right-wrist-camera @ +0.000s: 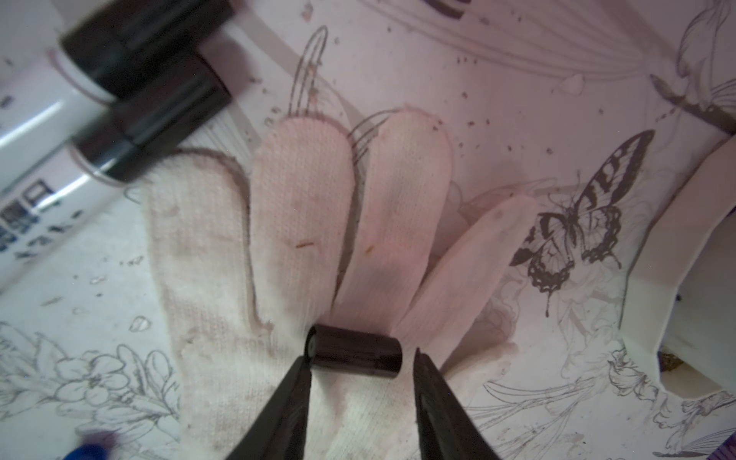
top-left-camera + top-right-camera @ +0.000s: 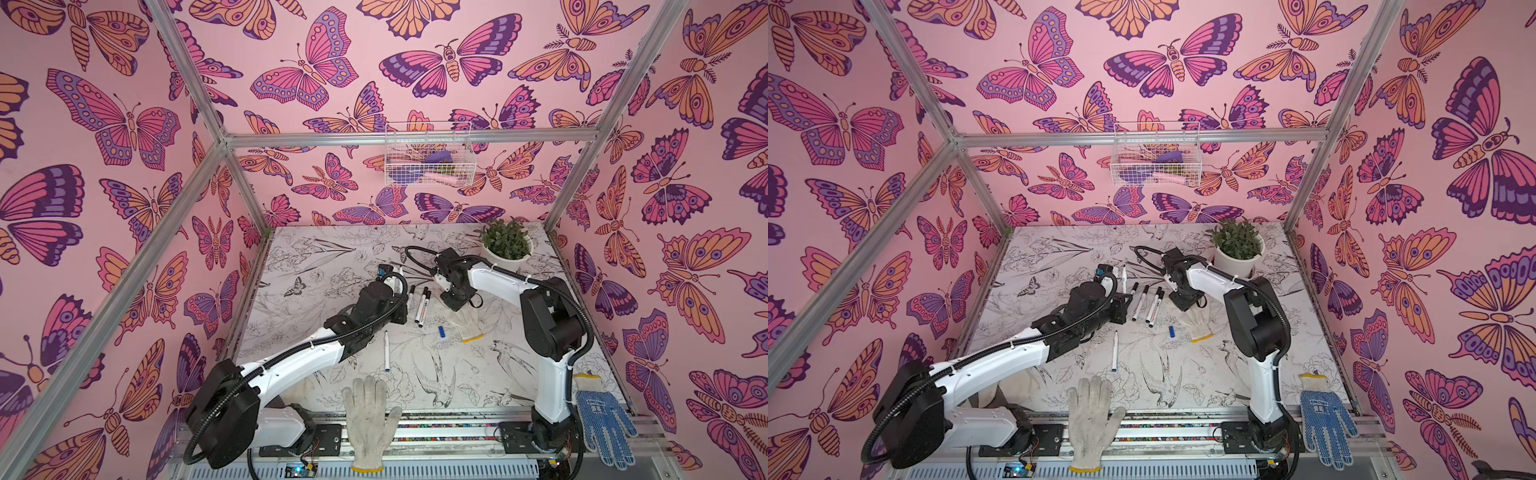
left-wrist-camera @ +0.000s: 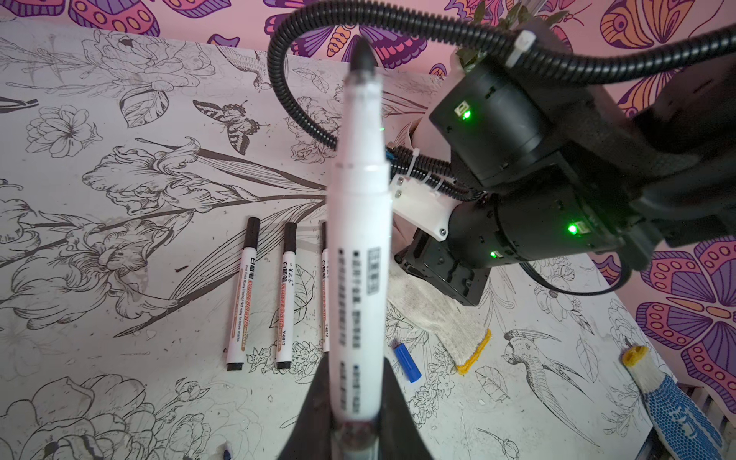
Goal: Insert pens into pen caps
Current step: Pick up the pen cap from the center of the table.
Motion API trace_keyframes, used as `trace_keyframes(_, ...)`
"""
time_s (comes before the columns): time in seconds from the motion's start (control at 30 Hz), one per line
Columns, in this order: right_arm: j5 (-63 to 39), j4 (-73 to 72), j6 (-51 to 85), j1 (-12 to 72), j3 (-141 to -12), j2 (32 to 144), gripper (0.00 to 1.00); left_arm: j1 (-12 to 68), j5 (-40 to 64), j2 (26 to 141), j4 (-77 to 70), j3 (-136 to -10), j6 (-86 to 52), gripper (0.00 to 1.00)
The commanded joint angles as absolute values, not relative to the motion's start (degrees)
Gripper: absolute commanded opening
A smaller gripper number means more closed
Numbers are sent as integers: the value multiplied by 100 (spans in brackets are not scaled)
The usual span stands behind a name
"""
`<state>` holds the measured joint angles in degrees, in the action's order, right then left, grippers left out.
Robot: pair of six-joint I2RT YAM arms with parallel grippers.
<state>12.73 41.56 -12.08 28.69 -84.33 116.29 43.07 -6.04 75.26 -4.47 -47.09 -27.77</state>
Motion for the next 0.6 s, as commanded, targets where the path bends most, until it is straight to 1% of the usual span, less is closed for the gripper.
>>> trace_keyframes(0.0,1493,4028,-1565,2975,-8560,11760,46,4276,-679,7522,-414,-4715,-2819,0)
trace_keyframes(0.13,1432,3982,-1726,2997,-8649,11902,46,4256,-679,7540,-419,-4729,-2801,0)
trace_keyframes(0.23,1333,3996,-1758,2997,-8677,12075,43,4256,-683,7531,-398,-4767,-2782,0)
trace_keyframes(0.3,1198,4089,-1721,2988,-8698,12154,39,4247,-703,7496,-370,-4787,-2764,0)
trace_keyframes(0.4,1058,4196,-1507,2955,-8753,12222,25,4244,-746,7457,-367,-4788,-2748,0)
trace_keyframes(0.47,981,4224,-1353,2934,-8788,12209,18,4236,-740,7442,-351,-4797,-2738,0)
trace_keyframes(0.57,987,4215,-1109,2911,-8841,12093,13,4236,-697,7451,-334,-4799,-2737,0)
